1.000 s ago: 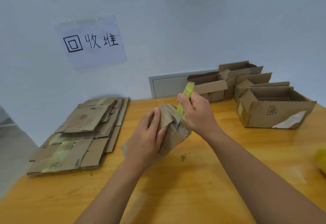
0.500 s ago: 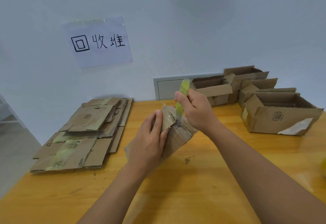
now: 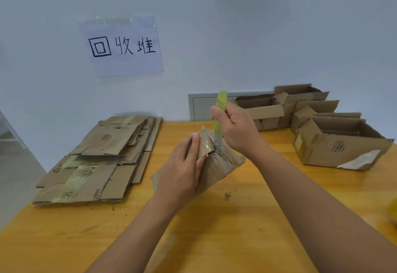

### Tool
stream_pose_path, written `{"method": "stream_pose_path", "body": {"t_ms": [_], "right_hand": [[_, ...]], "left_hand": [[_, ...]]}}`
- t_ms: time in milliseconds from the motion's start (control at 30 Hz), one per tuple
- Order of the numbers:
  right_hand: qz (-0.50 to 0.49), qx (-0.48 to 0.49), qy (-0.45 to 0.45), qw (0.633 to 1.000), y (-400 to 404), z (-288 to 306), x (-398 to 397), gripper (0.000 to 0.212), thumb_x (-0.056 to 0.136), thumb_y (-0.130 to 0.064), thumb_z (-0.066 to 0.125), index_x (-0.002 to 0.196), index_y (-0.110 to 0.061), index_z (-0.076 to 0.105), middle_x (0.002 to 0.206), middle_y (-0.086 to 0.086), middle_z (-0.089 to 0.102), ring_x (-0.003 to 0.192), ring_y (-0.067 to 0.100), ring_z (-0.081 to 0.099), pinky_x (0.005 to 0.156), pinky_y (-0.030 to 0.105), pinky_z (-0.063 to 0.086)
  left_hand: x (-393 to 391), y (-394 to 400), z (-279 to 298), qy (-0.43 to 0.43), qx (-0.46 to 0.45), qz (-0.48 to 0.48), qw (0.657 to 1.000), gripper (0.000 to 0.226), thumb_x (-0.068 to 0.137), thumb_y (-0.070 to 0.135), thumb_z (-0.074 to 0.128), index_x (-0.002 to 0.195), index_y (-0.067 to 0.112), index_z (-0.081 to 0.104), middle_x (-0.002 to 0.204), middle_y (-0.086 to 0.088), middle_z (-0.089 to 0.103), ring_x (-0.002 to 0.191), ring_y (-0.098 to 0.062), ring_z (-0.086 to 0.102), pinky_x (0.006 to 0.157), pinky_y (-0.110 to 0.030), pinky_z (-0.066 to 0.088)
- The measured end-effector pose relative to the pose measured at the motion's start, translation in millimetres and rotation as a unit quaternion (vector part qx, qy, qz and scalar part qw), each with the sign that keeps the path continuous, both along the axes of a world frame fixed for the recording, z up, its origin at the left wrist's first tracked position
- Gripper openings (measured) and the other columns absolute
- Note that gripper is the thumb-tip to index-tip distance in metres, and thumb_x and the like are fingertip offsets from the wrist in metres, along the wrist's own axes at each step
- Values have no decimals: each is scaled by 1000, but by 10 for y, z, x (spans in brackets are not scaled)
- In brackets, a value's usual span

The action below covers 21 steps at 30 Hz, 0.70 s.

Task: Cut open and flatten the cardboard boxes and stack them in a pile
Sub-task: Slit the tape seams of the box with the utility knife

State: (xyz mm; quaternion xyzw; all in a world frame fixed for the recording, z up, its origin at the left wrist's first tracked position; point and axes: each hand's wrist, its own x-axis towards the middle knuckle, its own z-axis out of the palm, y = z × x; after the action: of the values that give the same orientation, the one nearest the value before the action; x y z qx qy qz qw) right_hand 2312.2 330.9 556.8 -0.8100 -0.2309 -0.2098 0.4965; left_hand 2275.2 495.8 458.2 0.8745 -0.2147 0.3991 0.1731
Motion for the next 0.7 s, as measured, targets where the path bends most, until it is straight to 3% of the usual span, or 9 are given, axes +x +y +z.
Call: {"method": "stream_pose_path", "body": {"t_ms": [100, 233, 300, 367, 433, 500, 567, 633, 700], "right_hand": [[4, -9, 17, 1000, 81, 66, 81, 36, 104, -23, 46, 83, 3, 60, 59, -8, 44, 52, 3, 41, 52, 22, 30], [-3, -37, 41, 998, 187, 200, 198, 32, 105, -26, 43, 85, -8, 59, 61, -11, 44, 53, 1, 42, 51, 17, 31], [-10, -57, 44, 997, 221, 248, 249, 34, 105, -28, 42, 88, -5, 60, 63, -10, 44, 55, 4, 40, 51, 19, 29], [-13, -16, 32, 999, 228, 256, 269, 38, 105, -28, 44, 87, 2, 59, 62, -7, 41, 55, 8, 36, 56, 25, 30], [-27, 85, 23, 996, 181, 239, 232, 41, 103, -34, 48, 87, 2, 59, 62, -4, 43, 57, 10, 40, 60, 32, 35], [-29, 188, 24, 981, 71, 181, 125, 36, 102, -39, 50, 94, -8, 65, 65, -1, 55, 59, 10, 52, 59, 30, 43], [-3, 230, 31, 973, -48, 17, 9, 25, 101, -42, 48, 111, -28, 65, 78, 3, 68, 69, 11, 65, 63, 23, 52], [9, 187, 35, 982, -137, -228, -79, 29, 98, -45, 43, 126, -43, 52, 95, 1, 73, 88, 8, 70, 78, 22, 56], [16, 149, 49, 987, -171, -465, -137, 32, 99, -43, 42, 131, -45, 47, 108, -3, 73, 105, 2, 67, 92, 24, 54]], "left_hand": [[0, 18, 3, 1, -5, 6, 1000, 55, 106, 33, 31, 145, -6, 40, 141, -22, 48, 125, -31, 52, 102, -35, 47], [-15, 0, -23, 0, 9, -5, 1000, 53, 106, 30, 33, 142, -7, 44, 138, -24, 51, 122, -34, 55, 99, -41, 50], [-15, -10, -23, -6, 1, 10, 1000, 52, 107, 31, 31, 140, -7, 47, 136, -23, 54, 121, -33, 56, 98, -40, 51], [-7, 13, 4, -13, -7, 17, 1000, 52, 107, 32, 30, 138, -4, 51, 134, -20, 58, 118, -30, 59, 95, -37, 52], [-3, 67, 60, 2, -25, 8, 1000, 51, 106, 33, 29, 138, 2, 53, 130, -13, 62, 113, -25, 61, 89, -33, 51], [5, 133, 152, 32, -49, -4, 998, 49, 105, 37, 28, 137, 9, 54, 120, -5, 67, 102, -19, 62, 80, -30, 49], [35, 183, 247, 47, -65, -7, 997, 47, 104, 40, 28, 130, 15, 58, 102, 4, 69, 86, -15, 61, 68, -28, 44], [91, 206, 341, 44, -88, -1, 995, 36, 102, 41, 34, 117, 19, 58, 82, 14, 62, 68, -8, 55, 56, -20, 35], [158, 221, 433, 27, -99, 6, 995, 21, 101, 39, 43, 109, 22, 53, 67, 19, 53, 54, -3, 49, 49, -11, 27]]}}
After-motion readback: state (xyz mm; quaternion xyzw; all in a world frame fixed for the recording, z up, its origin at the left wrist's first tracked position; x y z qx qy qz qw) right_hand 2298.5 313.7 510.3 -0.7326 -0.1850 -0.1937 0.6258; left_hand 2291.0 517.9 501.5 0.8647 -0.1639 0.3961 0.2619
